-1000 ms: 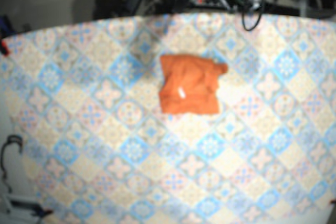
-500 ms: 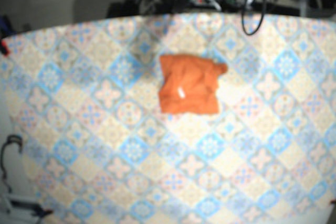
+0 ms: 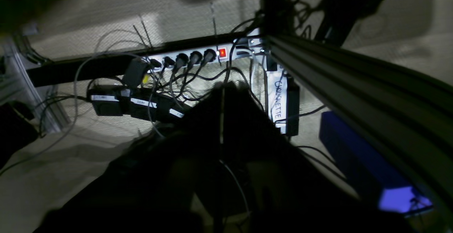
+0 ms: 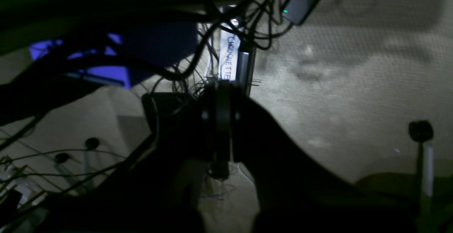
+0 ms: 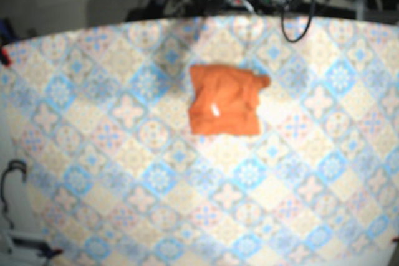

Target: Fold the T-shirt properly

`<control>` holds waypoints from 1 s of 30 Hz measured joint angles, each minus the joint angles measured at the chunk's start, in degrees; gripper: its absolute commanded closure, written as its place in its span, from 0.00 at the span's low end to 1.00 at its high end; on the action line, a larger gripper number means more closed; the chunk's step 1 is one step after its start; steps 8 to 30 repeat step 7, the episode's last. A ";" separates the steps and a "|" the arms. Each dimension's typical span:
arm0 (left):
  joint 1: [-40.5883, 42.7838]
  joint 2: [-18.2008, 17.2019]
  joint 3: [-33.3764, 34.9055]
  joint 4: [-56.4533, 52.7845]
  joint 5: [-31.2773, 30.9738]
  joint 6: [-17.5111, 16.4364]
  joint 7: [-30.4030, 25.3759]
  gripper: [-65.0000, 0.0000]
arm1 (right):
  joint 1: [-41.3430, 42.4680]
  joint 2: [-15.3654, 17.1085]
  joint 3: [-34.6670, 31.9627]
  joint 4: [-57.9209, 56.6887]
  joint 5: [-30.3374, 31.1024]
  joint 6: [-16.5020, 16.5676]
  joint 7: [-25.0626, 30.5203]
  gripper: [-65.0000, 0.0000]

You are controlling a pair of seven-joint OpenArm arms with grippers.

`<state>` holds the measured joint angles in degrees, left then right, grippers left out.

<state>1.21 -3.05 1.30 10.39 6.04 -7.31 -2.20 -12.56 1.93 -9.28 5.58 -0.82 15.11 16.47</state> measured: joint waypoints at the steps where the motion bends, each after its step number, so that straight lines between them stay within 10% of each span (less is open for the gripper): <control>1: 0.09 0.02 0.00 0.00 -0.02 0.00 -0.02 1.00 | -0.13 0.17 0.00 0.00 0.02 -0.42 -0.11 1.00; 30: 0.50 0.02 0.00 -0.02 0.02 -0.02 0.02 1.00 | -0.26 0.11 0.00 0.04 0.02 -0.39 -0.09 1.00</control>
